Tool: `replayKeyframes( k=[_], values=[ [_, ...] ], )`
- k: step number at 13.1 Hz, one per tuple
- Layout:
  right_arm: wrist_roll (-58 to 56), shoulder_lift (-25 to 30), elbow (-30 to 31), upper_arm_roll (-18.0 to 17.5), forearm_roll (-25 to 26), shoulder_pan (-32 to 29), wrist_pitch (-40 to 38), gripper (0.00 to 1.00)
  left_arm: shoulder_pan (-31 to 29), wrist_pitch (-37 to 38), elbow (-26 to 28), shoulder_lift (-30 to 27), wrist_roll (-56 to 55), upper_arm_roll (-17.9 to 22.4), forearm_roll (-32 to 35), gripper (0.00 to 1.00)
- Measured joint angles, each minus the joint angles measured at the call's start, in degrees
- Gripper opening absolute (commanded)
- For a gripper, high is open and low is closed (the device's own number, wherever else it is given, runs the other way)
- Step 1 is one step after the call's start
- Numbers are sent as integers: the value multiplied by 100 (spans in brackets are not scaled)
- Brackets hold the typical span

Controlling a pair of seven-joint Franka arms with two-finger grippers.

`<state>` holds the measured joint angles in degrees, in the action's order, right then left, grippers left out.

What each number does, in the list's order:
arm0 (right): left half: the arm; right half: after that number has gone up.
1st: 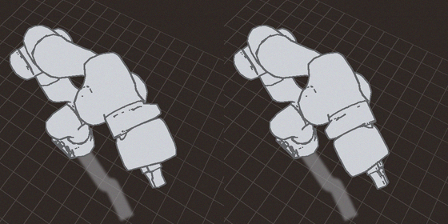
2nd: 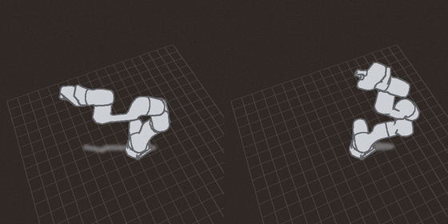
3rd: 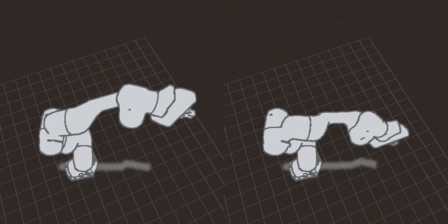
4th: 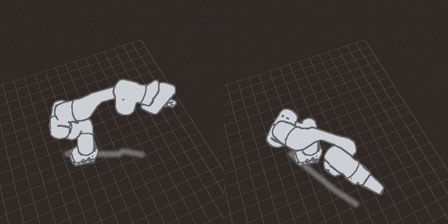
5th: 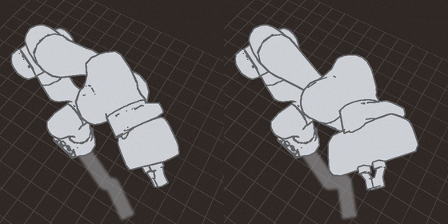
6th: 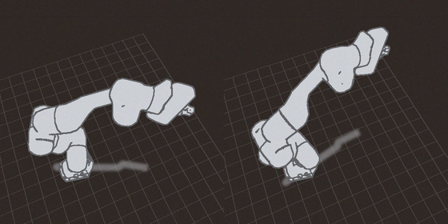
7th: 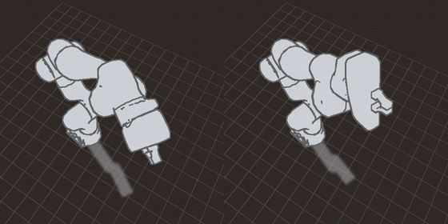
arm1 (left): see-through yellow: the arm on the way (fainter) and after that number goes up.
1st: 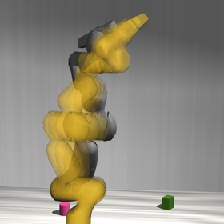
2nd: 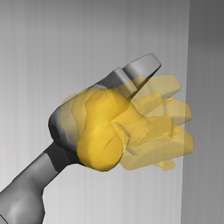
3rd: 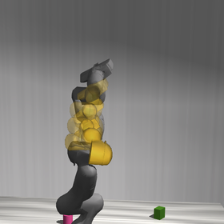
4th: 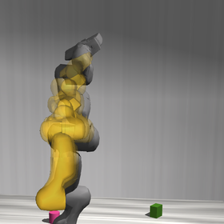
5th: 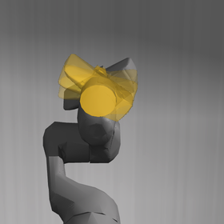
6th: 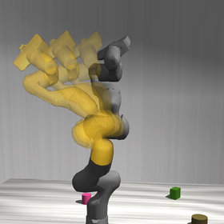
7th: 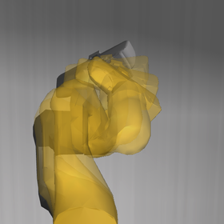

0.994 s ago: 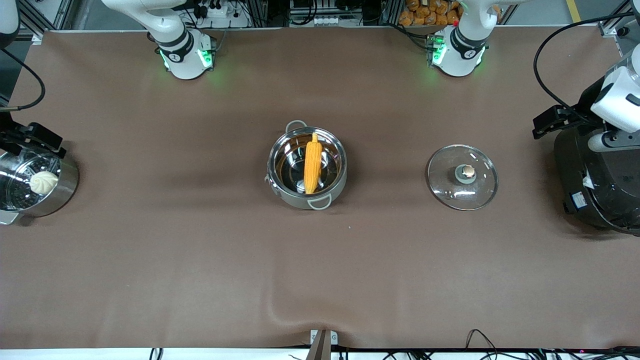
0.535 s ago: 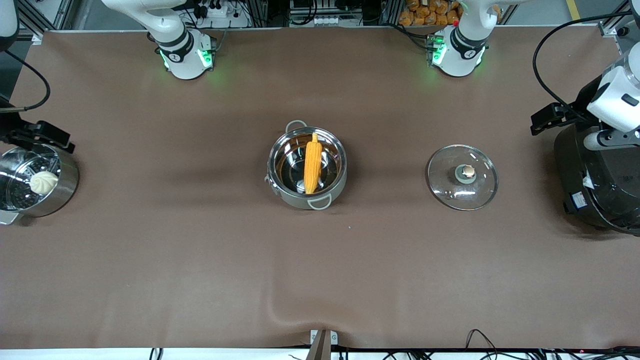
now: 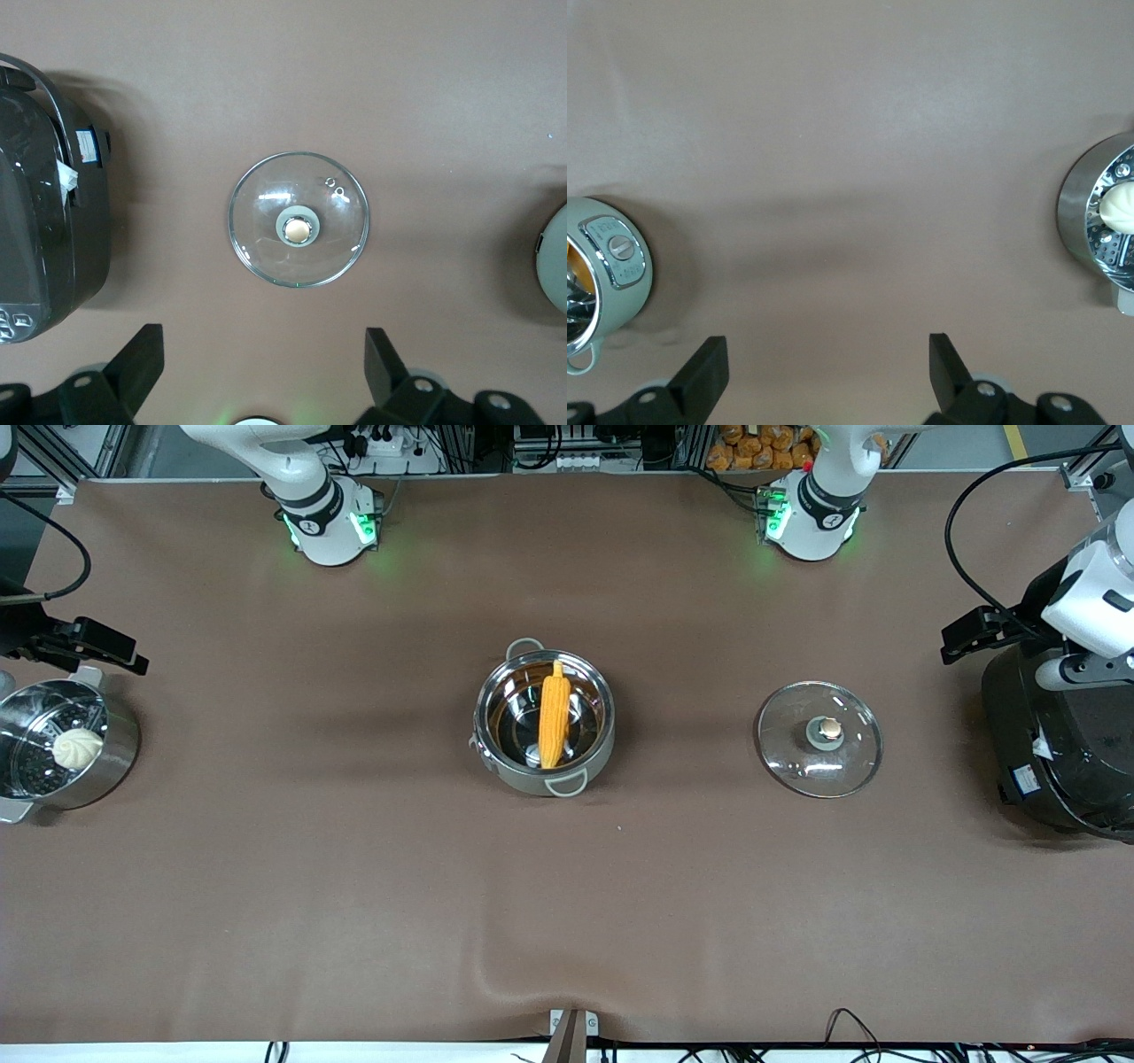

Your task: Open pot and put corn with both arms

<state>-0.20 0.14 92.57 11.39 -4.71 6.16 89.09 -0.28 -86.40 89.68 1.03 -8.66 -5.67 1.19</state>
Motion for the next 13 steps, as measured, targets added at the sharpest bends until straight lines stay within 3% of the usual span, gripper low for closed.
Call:
replayKeyframes(
  k=[13],
  values=[
    [0, 1, -107, -1, 437, 84, 71, 100, 14, 8, -2, 0, 0, -15, -1, 100]
  ],
)
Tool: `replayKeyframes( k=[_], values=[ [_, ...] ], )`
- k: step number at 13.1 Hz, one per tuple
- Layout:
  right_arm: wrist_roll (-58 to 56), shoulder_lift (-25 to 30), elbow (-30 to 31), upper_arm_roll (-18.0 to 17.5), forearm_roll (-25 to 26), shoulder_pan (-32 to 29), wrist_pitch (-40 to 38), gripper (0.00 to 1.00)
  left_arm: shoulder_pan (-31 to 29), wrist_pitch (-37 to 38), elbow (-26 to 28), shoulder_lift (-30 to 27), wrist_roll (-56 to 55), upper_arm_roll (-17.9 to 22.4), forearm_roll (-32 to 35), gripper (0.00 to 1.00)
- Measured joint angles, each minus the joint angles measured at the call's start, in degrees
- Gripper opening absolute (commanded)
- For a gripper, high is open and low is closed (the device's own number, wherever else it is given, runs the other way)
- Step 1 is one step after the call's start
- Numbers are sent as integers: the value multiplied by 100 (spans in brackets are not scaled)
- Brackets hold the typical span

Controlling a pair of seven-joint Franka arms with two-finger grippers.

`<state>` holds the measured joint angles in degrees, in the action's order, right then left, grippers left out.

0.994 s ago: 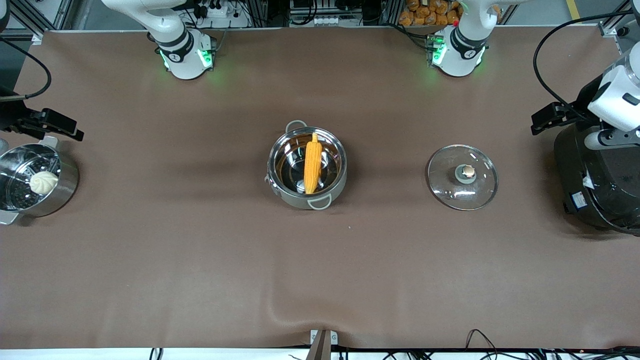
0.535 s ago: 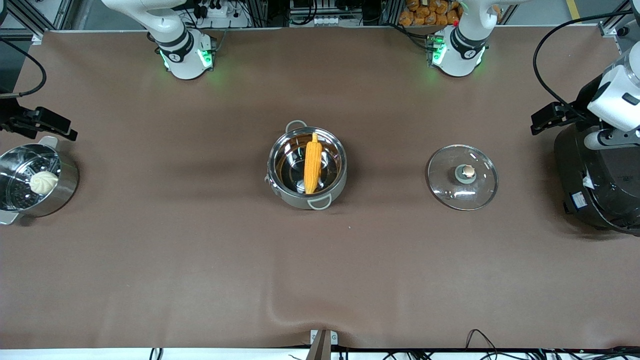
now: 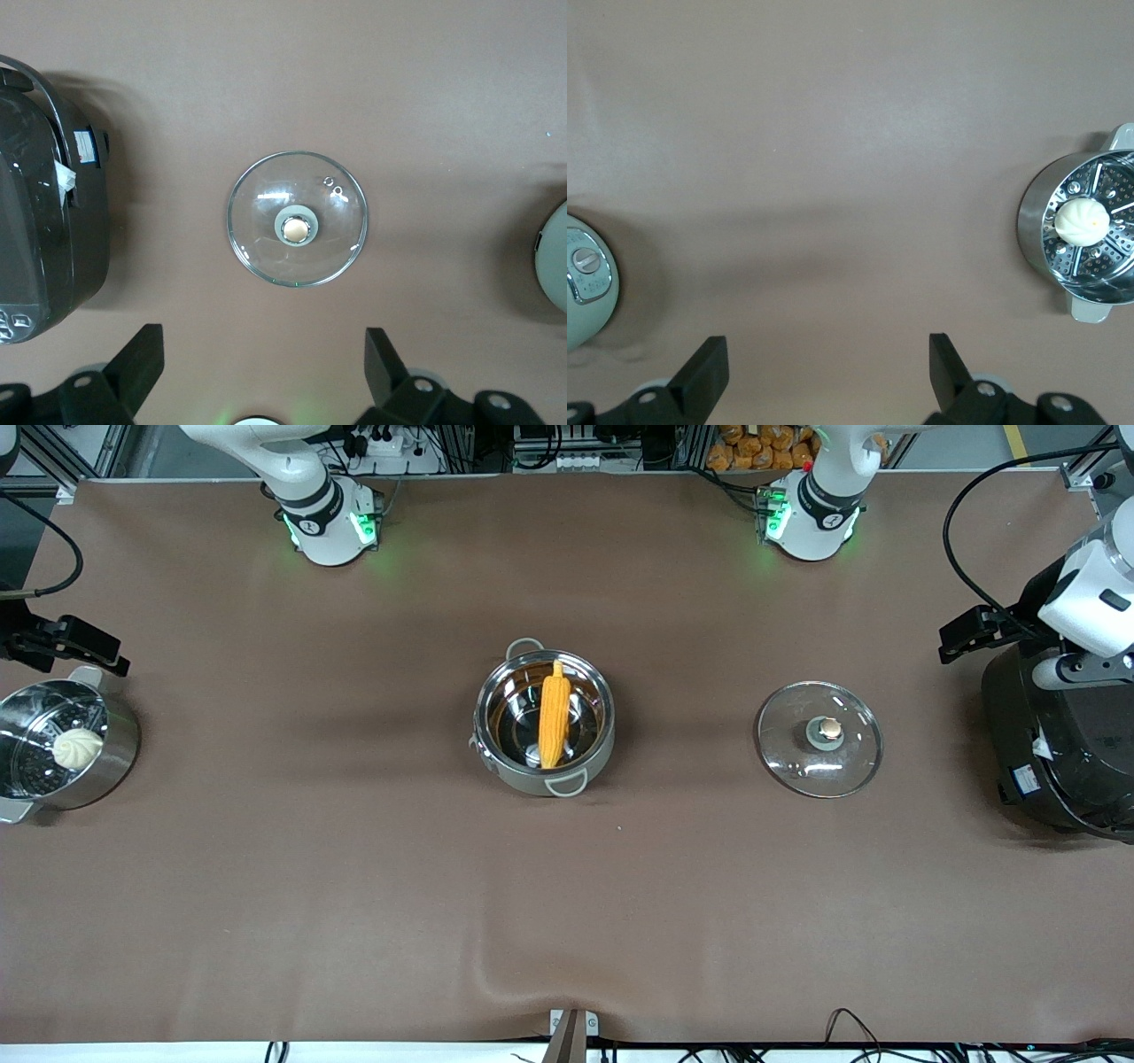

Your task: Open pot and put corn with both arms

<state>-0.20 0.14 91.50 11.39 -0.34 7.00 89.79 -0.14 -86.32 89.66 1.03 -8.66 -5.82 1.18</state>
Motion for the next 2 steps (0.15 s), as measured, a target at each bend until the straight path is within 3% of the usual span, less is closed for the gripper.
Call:
replayKeyframes(
  k=[2],
  values=[
    [0, 0, -15, 0, 0, 3, 0, 100, 1, 1, 0, 0, 0, 0, -6, 100]
  ],
)
